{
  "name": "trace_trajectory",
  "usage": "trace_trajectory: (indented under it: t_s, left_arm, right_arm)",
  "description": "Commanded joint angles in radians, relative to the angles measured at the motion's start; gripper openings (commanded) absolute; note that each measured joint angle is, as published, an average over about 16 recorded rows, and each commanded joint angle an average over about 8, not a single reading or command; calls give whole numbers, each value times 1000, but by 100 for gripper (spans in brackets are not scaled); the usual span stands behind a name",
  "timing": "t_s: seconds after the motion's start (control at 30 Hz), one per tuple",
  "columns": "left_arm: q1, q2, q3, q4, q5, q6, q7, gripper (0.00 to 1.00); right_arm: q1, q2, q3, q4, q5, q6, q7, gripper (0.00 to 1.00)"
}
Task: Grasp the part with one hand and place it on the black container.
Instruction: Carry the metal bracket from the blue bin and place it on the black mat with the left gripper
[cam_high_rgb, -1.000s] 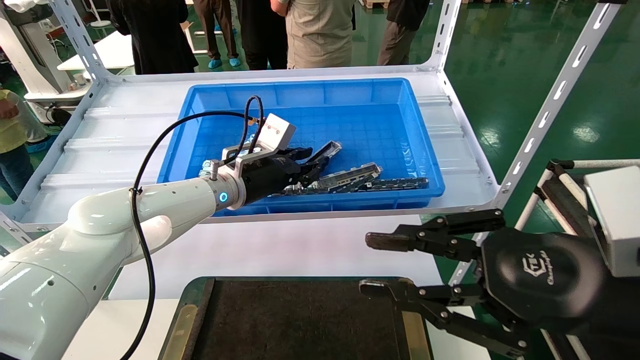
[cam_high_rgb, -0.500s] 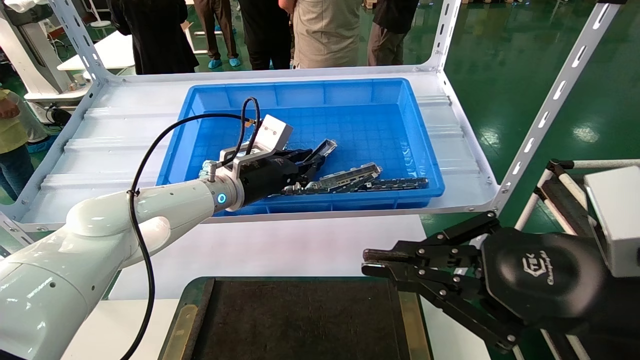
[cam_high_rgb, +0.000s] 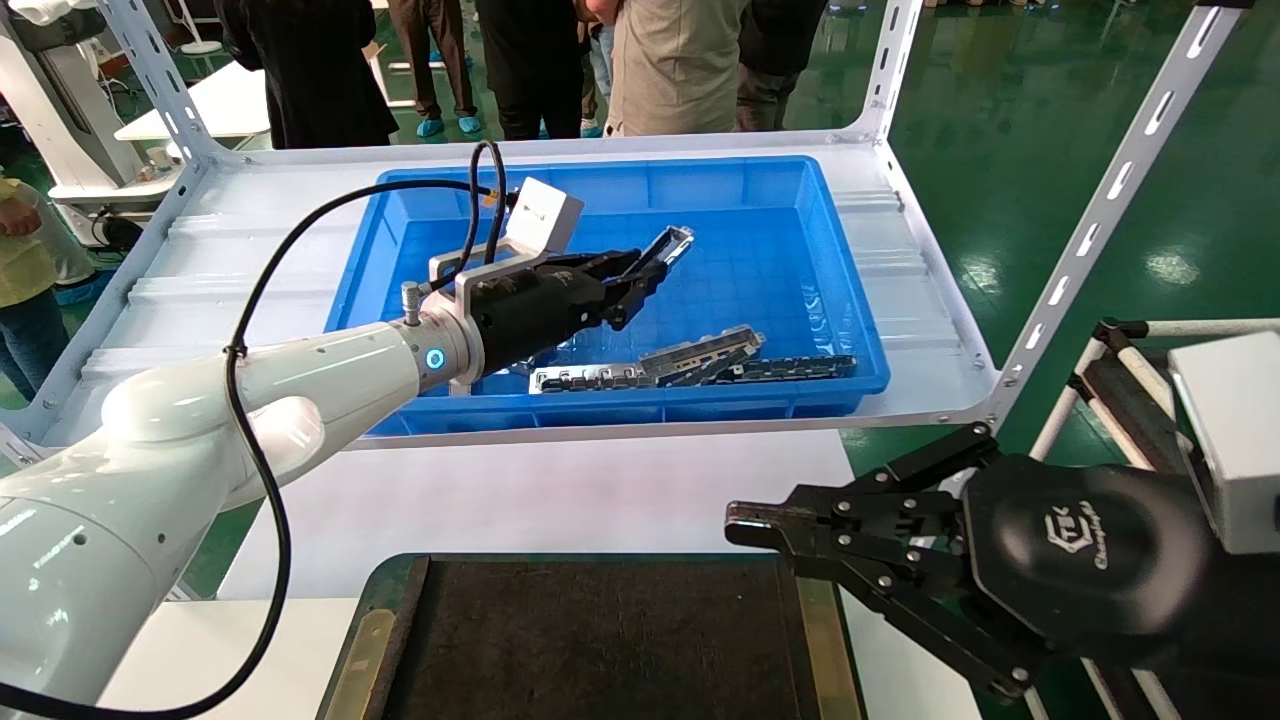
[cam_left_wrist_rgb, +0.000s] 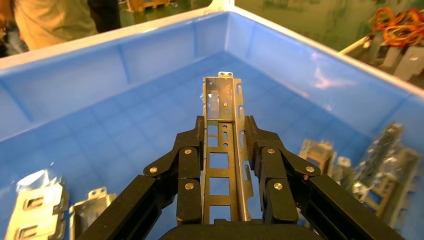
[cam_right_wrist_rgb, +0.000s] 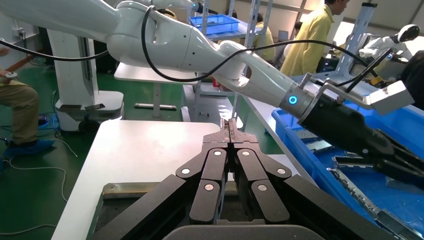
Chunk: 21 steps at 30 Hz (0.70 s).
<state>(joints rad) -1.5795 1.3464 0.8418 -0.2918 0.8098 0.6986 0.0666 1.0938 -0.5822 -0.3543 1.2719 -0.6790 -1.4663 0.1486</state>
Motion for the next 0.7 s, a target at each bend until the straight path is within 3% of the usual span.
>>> trace_trajectory:
  t_s: [0.03,0.43,0.7]
  left_arm:
    - [-7,-1,-4,3,-16,16,9,0]
    - [-37,-78,-16,-26,-74,358,-2,0]
    - [25,-195,-16,-213,-106,540,-62,0]
  right_arm:
    - [0,0,0,0,0,0,0,0]
    - [0,0,0,0,0,0,0,0]
    - [0,0,0,0,0,0,0,0]
